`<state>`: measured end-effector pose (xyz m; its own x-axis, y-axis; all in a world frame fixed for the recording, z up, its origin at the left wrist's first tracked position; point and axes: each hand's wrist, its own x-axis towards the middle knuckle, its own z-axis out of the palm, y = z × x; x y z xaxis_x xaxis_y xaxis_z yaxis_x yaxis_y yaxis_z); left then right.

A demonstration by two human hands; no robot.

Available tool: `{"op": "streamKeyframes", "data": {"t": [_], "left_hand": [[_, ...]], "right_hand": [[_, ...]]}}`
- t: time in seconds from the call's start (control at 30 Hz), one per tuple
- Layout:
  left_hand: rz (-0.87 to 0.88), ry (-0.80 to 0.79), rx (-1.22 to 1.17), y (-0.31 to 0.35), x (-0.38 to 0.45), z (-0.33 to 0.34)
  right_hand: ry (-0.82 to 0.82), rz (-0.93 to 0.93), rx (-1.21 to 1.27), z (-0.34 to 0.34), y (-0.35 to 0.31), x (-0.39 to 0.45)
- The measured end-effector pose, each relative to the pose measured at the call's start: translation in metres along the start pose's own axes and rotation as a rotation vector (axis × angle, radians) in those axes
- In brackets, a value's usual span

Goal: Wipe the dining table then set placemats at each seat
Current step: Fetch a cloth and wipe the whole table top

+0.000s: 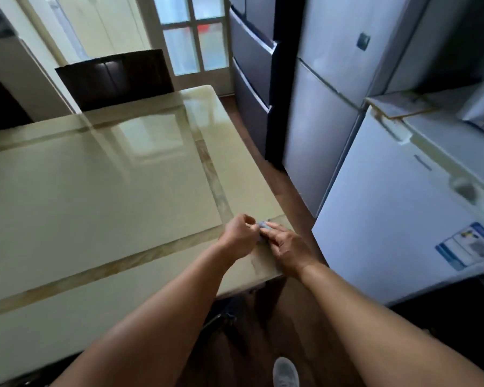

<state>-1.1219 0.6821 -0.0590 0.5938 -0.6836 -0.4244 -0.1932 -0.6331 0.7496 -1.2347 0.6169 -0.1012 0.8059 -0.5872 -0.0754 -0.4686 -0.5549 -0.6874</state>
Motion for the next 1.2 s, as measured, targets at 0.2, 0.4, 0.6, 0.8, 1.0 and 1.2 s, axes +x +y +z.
{"op": "streamKeyframes", "data": {"t": [0.2, 0.4, 0.6, 0.8, 1.0, 1.2], "left_hand": [[0.158, -0.081, -0.071, 0.026, -0.042, 0.024], [0.34, -0.435, -0.199, 0.068, -0.094, 0.069], [0.659, -0.623, 0.182, 0.108, -0.165, 0.154], [0.937, -0.596, 0.326, 0.124, -0.229, 0.235], [1.089, -0.799, 0.349, 0.135, -0.352, 0.352], [1.109, -0.929, 0.391, 0.129, -0.461, 0.461]], "right_hand": [[0.329, 0.099, 0.131, -0.036, -0.029, -0.065], [0.509, 0.283, 0.109, -0.079, -0.019, -0.146], [0.74, 0.522, 0.046, -0.118, 0.013, -0.263], [0.814, 0.772, -0.118, -0.14, 0.041, -0.367], [0.967, 0.973, -0.28, -0.153, 0.08, -0.53], [0.981, 1.089, -0.258, -0.165, 0.133, -0.673]]}}
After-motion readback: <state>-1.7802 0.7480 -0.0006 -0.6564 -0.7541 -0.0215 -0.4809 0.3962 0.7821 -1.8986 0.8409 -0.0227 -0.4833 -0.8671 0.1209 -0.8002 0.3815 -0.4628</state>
